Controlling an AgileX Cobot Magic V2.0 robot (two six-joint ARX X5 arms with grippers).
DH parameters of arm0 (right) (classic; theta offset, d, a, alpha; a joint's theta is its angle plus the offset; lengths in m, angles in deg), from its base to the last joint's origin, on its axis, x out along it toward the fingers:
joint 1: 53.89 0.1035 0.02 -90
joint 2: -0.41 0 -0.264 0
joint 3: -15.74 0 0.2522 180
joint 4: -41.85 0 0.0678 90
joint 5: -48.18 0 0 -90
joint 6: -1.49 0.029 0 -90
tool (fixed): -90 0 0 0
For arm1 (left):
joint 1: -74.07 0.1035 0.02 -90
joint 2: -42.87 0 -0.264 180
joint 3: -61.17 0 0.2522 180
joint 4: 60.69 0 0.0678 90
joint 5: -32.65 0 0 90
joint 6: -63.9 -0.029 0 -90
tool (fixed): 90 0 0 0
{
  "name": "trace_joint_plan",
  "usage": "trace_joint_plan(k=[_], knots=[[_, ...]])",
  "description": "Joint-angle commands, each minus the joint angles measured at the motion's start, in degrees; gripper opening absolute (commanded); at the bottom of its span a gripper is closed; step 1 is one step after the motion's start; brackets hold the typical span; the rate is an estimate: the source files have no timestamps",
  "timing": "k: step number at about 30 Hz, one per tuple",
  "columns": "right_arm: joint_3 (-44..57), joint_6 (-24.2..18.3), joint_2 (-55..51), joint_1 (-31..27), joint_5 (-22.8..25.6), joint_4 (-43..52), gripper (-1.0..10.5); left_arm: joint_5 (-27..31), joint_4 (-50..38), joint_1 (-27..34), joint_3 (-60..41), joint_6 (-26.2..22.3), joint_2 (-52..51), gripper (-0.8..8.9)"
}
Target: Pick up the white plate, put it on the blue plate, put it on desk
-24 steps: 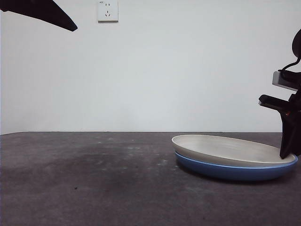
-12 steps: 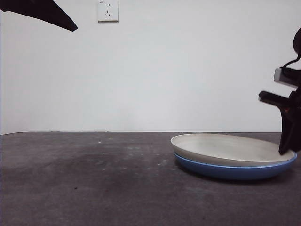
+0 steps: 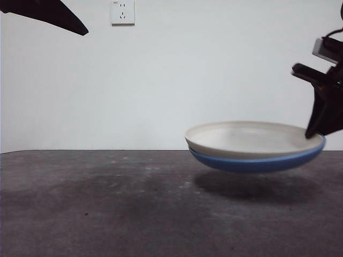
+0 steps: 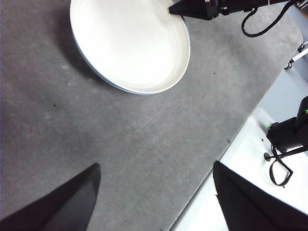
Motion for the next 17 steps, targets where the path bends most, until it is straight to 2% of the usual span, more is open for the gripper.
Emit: trace_joint_plan(k=[1, 10, 17], knots=[[-2.5, 2.6, 0.5, 1.9, -0.5, 0.9, 0.1, -0.3, -0.4, -0.4, 0.6, -0.7, 0.3, 3.71], [-7.8, 4.0, 2.4, 8.9, 3.3, 1.0, 0.1, -0.3, -0.5, -0.4, 0.6, -0.7, 0.3, 3.71], [-11.8, 5.7, 8.7, 12.4, 4.5, 2.2, 0.1, -0.3, -0.4, -0.4, 0.6, -0.7, 0.3, 3.71]])
